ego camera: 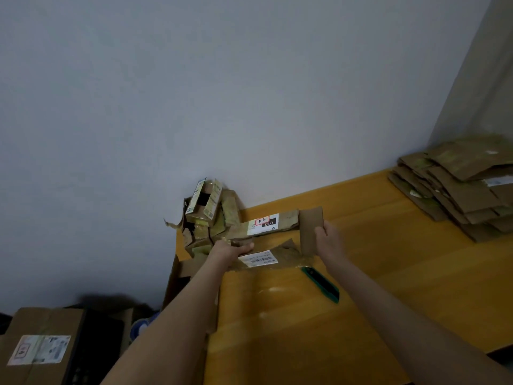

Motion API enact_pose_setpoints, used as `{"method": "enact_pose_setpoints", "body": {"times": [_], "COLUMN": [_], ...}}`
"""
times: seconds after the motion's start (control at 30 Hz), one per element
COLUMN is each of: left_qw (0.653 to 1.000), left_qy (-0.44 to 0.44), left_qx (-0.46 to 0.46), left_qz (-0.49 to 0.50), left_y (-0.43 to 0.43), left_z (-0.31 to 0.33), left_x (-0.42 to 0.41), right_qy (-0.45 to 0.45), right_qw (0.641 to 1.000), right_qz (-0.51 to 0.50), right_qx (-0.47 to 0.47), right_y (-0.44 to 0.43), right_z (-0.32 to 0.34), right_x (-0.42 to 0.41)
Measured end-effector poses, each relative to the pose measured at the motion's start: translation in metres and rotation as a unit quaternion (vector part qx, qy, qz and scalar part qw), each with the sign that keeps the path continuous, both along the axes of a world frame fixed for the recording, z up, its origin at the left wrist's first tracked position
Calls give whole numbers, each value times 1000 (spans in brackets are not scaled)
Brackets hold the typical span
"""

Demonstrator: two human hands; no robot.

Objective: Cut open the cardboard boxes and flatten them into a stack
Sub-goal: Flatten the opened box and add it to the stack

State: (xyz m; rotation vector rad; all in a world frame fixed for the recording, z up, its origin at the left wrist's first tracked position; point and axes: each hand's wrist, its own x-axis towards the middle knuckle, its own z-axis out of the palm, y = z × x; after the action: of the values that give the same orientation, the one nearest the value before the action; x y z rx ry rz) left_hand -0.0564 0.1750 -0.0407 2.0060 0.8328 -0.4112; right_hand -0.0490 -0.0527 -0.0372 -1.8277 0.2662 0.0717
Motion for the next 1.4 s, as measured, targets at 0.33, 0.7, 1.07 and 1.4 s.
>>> {"method": "enact_pose_setpoints", "body": {"times": [0.33,0.7,1.07,1.4], "left_qw": [991,978,954,947], "left_qy": [55,-74,-246,-317], "left_qx": [-71,-182,-158,-45], "left_qz": [103,68,70,-34], "left_y": [-3,11,14,-3], "left_z": [-11,-18,17,48], "left_x": [2,-15,-3,7], "right_qy": [41,72,110,6], "right_qw": [991,988,986,995], "right_qz": [-1,-28,35,41], "right_qx": [125,131,117,-88], "right_y": [-6,-17,-18,-17], "right_z": [5,3,-1,18], "right_x": [-10,0,1,16]}}
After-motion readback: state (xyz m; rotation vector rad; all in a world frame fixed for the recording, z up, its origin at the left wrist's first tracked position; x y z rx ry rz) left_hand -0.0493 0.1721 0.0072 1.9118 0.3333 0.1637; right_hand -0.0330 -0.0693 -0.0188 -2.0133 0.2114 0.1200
